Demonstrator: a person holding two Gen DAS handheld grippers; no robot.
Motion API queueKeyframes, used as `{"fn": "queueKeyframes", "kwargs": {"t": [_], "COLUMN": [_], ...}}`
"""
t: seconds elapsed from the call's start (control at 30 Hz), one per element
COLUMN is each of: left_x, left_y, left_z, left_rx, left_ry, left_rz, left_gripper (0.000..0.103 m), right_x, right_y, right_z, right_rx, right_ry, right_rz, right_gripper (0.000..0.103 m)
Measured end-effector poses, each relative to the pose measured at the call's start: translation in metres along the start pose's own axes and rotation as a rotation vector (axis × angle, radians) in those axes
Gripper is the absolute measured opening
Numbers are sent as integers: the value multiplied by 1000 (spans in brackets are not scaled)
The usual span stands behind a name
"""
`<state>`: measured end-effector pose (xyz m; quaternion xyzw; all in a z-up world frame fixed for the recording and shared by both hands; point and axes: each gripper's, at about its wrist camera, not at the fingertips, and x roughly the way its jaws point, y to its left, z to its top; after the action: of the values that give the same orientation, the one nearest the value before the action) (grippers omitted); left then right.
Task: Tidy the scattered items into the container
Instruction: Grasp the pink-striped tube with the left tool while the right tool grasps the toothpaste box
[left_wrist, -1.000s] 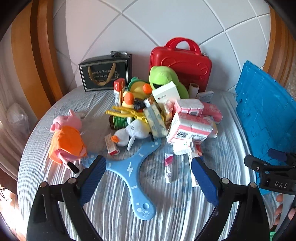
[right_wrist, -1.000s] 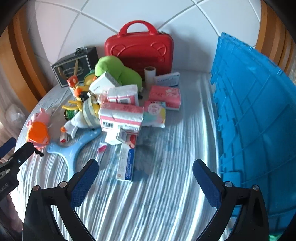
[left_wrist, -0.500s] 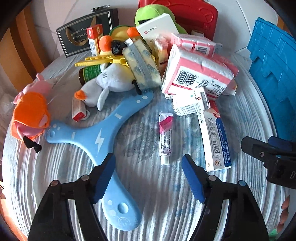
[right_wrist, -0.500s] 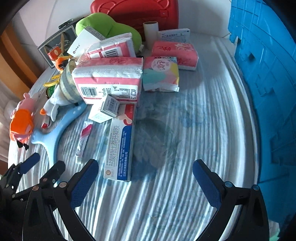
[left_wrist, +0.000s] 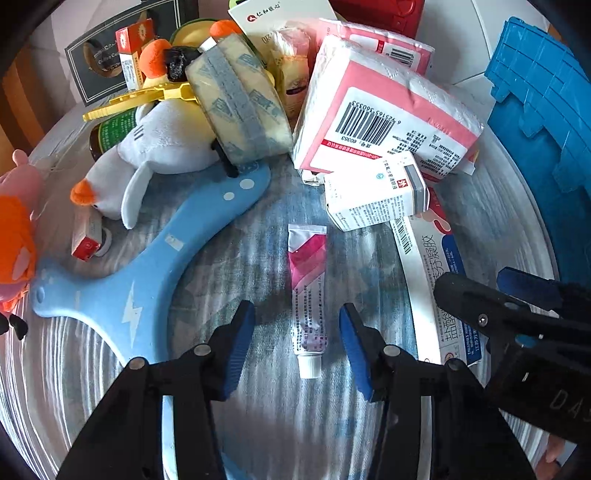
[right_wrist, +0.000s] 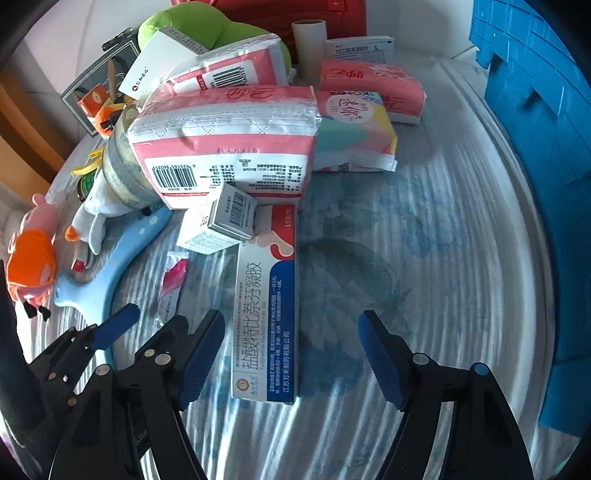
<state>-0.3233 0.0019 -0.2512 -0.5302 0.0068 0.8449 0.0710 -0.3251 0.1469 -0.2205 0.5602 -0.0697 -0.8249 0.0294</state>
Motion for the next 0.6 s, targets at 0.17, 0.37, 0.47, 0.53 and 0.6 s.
{"fn": "queueKeyframes", "kwargs": {"t": [0.17, 0.37, 0.47, 0.53, 0.6], "left_x": [1, -2, -3, -6, -12], "left_y": [-3, -6, -7, -10, -10], "left_z": [2, 1, -1, -3, -6], "left_rx": [26, 46, 53, 68, 67], "left_ry": [-12, -20, -17, -17, -25], "left_rz": [-2, 1, -10, -9, -15], "left_gripper": [36, 17, 17, 17, 17], "right_x": [14, 22, 29, 33, 28], "right_y": [8, 18, 22, 23, 23], "right_z": [3, 7, 8, 7, 6], "right_rx": [-4, -24, -25, -27, -28], "right_ry": [19, 29, 44, 52, 38], "right_rz": [-4, -1, -5, -8, -33], "right_gripper": [52, 52, 51, 33, 25]}}
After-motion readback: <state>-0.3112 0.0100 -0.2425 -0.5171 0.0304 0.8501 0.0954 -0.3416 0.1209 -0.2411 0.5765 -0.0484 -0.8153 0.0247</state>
